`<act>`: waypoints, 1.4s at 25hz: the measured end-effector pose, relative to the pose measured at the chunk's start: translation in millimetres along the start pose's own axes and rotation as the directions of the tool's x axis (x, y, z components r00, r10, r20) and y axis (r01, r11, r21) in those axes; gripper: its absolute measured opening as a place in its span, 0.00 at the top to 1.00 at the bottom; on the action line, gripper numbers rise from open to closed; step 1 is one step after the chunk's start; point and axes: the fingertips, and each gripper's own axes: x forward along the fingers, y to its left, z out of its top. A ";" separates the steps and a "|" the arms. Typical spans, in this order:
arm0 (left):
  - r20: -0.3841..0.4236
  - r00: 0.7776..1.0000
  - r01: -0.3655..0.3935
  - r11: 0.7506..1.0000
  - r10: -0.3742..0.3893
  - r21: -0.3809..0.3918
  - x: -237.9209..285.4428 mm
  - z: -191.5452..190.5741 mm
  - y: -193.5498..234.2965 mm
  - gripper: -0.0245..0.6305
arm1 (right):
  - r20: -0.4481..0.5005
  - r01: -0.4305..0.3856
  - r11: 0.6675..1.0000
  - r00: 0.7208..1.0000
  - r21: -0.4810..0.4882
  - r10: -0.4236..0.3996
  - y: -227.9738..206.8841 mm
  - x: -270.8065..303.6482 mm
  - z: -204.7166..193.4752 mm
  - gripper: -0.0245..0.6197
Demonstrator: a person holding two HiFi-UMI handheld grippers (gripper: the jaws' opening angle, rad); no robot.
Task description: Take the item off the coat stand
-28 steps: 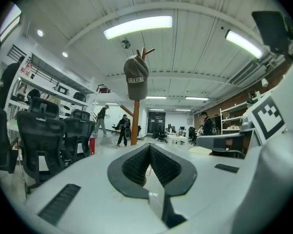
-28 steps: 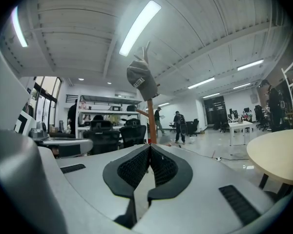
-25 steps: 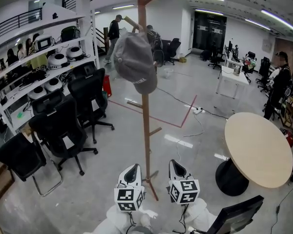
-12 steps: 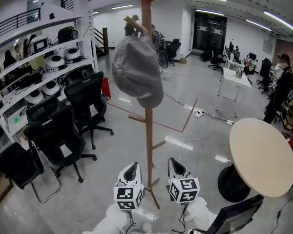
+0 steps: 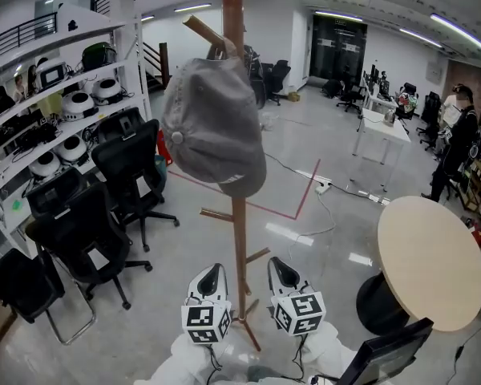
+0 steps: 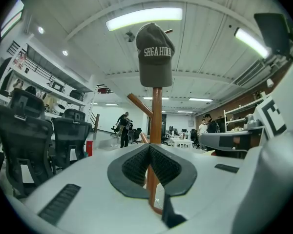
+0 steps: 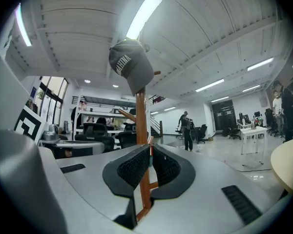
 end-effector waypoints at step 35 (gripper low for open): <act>0.019 0.991 -0.130 0.991 0.129 0.038 6.2 17.5 22.4 0.96 | 0.313 -0.600 0.797 0.745 -0.070 0.589 27.3 76.7 203.4 0.64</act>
